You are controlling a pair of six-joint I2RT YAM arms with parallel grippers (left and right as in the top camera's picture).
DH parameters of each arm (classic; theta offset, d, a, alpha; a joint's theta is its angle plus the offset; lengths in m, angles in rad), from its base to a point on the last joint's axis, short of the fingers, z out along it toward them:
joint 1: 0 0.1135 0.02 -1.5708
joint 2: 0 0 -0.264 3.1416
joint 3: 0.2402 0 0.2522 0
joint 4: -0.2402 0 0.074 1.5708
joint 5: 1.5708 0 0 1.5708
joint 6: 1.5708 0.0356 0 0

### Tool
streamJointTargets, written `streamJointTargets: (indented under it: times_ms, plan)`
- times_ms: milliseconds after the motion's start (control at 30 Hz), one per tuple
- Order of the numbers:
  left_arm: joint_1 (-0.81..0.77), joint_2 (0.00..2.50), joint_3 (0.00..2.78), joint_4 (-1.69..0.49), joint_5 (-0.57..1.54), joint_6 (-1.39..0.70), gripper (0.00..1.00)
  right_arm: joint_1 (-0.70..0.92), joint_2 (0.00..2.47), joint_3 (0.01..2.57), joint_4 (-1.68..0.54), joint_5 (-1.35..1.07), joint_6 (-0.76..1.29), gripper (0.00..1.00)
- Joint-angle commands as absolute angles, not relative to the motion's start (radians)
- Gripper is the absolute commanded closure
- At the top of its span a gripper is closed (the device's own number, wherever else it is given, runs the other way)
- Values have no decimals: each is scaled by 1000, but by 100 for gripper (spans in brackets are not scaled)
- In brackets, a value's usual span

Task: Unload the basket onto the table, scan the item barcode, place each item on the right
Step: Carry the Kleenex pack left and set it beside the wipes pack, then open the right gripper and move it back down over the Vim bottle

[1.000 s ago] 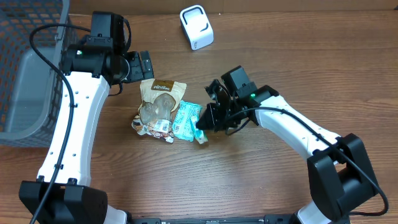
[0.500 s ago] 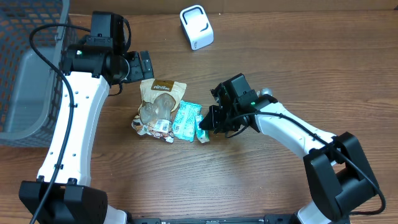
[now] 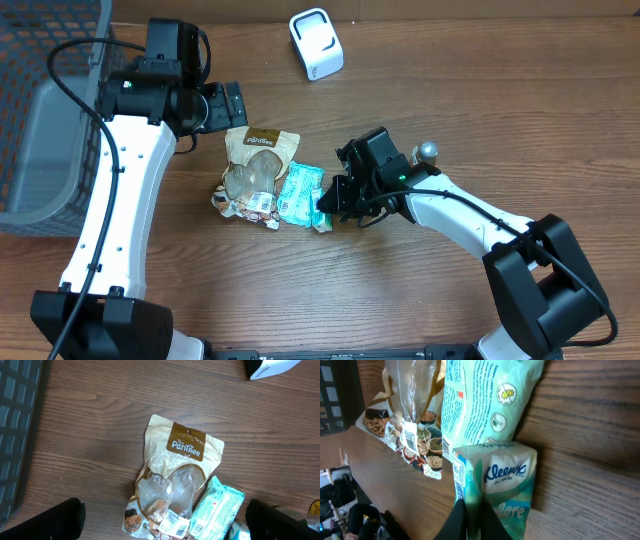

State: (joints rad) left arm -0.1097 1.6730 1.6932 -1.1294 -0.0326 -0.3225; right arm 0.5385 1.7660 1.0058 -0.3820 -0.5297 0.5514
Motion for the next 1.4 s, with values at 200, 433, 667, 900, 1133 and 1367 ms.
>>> streamJointTargets:
  times_ms: [200,433,667,900,1133,1367]
  plan:
    - [-112,1676,1702,-1126,-25,-329,0,545,1678,1013,-383,-506,550,93]
    - [-112,1676,1702,-1126,-25,-329,0,545,1584,1019,-465,-441,553,94]
    - [-112,1676,1702,-1126,-25,-329,0,545,1526,1134,-624,-404,515,71]
    - [-112,1676,1702,-1126,-25,-329,0,545,1526,1320,-889,-192,458,46]
    - [-112,1676,1702,-1126,-25,-329,0,541,1526,1475,-1055,-46,412,43]
    - [-112,1676,1702,-1126,-25,-329,0,504,1526,1547,-1138,114,410,21]
